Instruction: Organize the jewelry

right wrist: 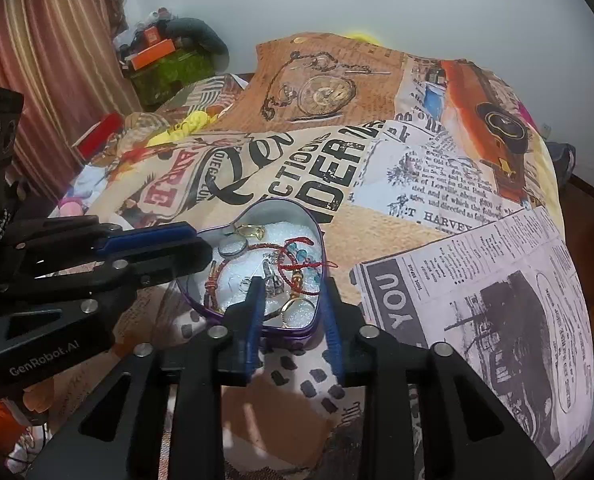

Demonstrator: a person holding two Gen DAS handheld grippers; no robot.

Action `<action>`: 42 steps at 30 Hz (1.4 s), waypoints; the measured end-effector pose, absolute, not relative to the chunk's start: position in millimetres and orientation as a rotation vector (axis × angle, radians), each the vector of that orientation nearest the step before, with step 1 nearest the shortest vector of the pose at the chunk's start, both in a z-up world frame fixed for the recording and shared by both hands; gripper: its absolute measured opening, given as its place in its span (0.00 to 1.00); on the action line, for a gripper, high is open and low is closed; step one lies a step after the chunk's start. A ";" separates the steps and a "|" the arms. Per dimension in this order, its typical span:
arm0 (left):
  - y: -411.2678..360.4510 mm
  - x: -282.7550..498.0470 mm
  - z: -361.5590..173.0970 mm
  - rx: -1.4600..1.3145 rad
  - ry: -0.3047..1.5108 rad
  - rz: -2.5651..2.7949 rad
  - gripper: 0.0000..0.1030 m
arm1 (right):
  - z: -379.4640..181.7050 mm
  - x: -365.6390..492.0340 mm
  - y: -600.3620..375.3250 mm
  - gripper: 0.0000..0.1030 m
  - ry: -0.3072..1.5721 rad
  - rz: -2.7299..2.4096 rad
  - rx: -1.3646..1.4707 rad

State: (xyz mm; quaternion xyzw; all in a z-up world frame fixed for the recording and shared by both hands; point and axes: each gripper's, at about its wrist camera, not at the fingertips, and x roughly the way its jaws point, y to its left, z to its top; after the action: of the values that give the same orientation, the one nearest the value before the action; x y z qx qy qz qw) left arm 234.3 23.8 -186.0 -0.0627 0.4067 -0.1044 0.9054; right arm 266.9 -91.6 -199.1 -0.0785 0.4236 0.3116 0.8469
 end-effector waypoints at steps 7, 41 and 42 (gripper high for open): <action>28.0 220.8 -163.6 -0.129 0.799 -0.187 0.12 | -180.1 259.0 -96.6 0.34 0.850 0.640 -0.163; 7.9 14.5 23.0 -0.047 0.111 -0.013 0.98 | 5.7 48.4 -154.4 0.84 0.037 0.390 0.000; 6.9 13.2 22.4 -0.040 0.113 -0.008 0.98 | 4.5 50.7 -152.6 0.87 0.037 0.380 -0.001</action>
State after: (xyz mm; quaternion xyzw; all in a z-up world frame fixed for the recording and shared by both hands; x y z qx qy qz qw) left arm 13.2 6.9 22.4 -0.0199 0.0566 -0.0038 0.9982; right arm 50.7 -152.6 4.5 -0.0007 0.0184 0.1890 0.9818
